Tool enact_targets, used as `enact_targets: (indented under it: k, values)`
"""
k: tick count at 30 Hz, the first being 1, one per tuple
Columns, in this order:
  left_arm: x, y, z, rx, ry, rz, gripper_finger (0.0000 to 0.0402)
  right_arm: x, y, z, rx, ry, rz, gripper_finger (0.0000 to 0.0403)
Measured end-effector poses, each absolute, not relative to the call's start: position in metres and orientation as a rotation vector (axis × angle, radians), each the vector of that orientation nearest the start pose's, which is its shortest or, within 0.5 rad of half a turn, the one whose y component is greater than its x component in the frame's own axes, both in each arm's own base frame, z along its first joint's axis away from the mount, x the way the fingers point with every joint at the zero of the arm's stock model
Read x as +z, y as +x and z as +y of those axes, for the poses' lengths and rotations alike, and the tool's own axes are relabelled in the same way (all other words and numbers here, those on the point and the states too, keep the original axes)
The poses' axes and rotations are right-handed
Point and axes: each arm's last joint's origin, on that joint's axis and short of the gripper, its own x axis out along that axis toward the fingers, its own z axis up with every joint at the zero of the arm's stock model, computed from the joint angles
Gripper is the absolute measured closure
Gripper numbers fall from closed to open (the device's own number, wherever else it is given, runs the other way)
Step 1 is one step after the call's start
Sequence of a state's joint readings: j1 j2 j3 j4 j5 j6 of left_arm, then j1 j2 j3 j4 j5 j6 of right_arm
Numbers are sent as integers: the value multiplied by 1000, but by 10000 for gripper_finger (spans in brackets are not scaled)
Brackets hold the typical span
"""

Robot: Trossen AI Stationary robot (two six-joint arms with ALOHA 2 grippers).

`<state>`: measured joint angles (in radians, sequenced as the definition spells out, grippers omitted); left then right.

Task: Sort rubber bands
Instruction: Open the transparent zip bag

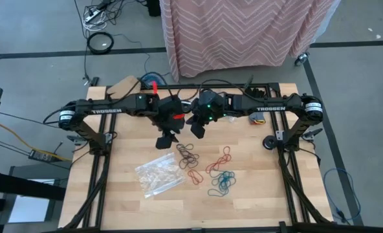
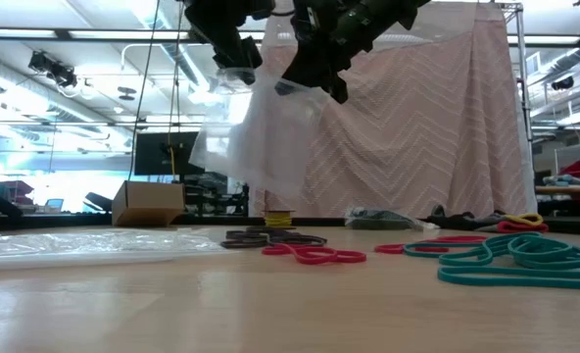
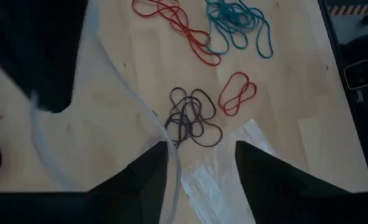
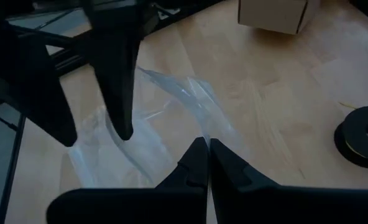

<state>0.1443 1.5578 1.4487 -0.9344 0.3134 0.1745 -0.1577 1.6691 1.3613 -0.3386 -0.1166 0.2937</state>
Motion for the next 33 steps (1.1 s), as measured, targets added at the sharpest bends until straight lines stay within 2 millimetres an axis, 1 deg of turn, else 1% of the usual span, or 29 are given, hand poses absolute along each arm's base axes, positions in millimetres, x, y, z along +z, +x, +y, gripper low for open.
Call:
enact_targets:
  k: [3,7,10,13,15,18,21,24,26,33]
  values:
    - [324,309,40,-217,-100,977,189,291,370,-56,-134,371,631,403]
    - [346,298,42,-183,-64,849,189,291,370,-56,-131,365,632,403]
    - [364,286,46,-88,-3,774,195,291,371,-55,-127,364,632,403]
    - [372,275,50,8,67,770,198,291,371,-55,-125,364,631,403]
    - [371,270,54,34,78,805,199,292,371,-55,-122,364,624,403]
    - [364,266,61,38,46,875,199,293,372,-55,-118,363,604,403]
    - [361,268,64,11,12,882,199,294,373,-55,-117,361,594,403]
    - [364,271,63,-16,2,838,199,294,373,-55,-116,361,592,403]
    - [363,272,63,-19,-14,839,199,295,373,-55,-116,361,589,403]
    - [345,282,65,-28,-41,942,201,297,374,-55,-112,358,562,403]
